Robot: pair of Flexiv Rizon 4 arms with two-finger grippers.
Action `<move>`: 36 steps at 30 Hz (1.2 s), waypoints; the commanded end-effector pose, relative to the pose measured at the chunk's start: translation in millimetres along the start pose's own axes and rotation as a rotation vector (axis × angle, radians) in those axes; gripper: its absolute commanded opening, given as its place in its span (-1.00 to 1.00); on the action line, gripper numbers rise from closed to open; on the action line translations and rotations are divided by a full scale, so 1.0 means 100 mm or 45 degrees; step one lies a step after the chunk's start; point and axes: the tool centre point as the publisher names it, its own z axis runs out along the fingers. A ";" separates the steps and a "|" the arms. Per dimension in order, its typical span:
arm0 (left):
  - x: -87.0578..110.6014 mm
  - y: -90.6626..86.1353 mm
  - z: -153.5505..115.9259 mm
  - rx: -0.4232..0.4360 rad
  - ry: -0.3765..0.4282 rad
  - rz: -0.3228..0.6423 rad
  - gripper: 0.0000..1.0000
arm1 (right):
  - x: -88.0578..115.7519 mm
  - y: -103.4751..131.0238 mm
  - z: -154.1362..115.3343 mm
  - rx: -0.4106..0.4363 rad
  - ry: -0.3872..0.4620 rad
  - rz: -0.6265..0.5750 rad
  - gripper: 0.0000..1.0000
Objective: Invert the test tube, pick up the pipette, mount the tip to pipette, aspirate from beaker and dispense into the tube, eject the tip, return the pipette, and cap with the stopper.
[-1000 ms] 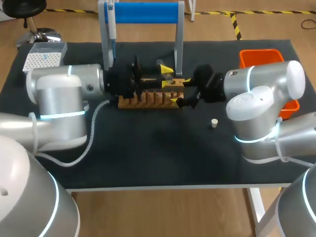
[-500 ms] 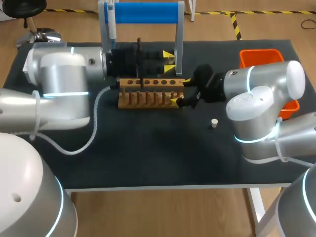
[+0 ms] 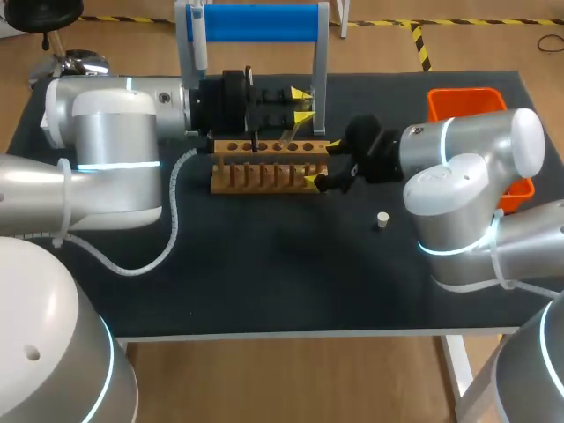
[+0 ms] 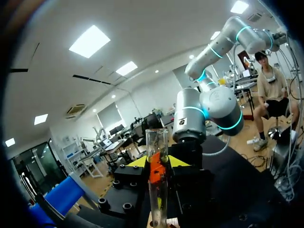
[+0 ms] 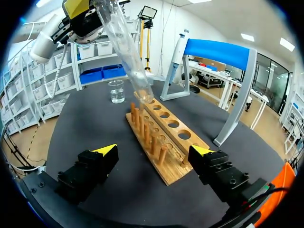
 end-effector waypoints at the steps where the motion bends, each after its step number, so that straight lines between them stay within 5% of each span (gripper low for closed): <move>1: -0.16 0.12 -0.07 0.044 0.042 -0.113 -1.00 | 0.00 -0.01 0.00 -0.001 0.001 0.000 1.00; 15: -0.50 0.21 -0.12 0.090 0.055 -0.330 -1.00 | 0.00 -0.01 0.00 -0.001 0.001 0.000 1.00; 36: -0.65 0.39 0.01 0.117 0.007 -0.385 -1.00 | 0.00 -0.01 0.00 -0.001 0.001 0.000 1.00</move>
